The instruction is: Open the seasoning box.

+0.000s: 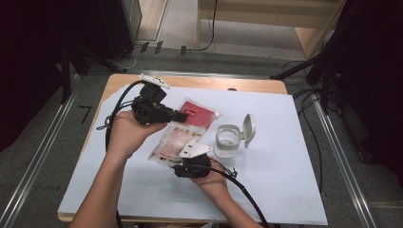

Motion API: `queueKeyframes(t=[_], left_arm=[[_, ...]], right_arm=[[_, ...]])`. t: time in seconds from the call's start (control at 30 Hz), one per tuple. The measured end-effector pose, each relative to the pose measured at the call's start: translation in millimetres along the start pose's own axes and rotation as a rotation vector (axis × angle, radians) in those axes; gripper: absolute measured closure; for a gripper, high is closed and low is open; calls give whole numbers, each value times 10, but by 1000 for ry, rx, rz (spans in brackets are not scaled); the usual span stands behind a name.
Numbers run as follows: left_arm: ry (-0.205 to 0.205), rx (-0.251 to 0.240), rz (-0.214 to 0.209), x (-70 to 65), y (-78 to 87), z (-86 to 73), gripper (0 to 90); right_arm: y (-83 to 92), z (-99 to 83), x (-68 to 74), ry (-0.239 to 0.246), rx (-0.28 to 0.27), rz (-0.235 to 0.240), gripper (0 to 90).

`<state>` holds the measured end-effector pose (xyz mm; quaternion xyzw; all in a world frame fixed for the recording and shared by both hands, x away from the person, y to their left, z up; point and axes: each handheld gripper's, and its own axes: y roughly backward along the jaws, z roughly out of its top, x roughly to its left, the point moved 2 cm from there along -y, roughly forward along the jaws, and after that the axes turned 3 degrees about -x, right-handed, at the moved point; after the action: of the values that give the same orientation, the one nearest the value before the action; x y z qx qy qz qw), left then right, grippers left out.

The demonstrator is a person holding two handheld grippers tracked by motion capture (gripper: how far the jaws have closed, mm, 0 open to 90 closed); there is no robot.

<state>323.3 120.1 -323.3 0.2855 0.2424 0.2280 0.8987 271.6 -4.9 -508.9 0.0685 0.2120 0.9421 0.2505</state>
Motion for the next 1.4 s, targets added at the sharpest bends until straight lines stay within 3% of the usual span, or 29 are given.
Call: queueKeyframes(t=[0.13, 0.2, 0.3, 0.43, 0.53, 0.7, 0.93, 1.17, 1.3, 1.4], left_arm=[[10, -10, -31, -15, -44, 2, 876], [-28, 22, -15, -45, -90, -5, 864], [-38, 51, -35, -51, -115, -17, 847], [-58, 109, -19, -59, -202, -46, 842], [-39, 88, -17, -72, -226, -33, 895], [-15, 81, -10, -98, -260, -27, 900], [-14, 96, -12, -123, -328, -29, 900], [-27, 108, -17, -147, -447, -44, 900], [-20, 78, -56, -153, -469, -44, 889], [-70, 107, -48, -177, -491, -55, 800]], right_arm=[[20, 16, 10, -42, -8, 31, 434], [35, 25, 5, -76, -3, 60, 485], [56, 23, 1, -85, 1, 82, 499], [109, 50, 4, -125, -22, 101, 501], [149, 86, 15, -134, -45, 109, 498], [167, 93, 23, -119, -39, 107, 485], [159, 71, 34, -119, -25, 94, 435], [159, 54, 50, -185, -11, 130, 488], [182, 48, 65, -213, -30, 130, 524], [233, 63, 52, -242, -70, 138, 534]])
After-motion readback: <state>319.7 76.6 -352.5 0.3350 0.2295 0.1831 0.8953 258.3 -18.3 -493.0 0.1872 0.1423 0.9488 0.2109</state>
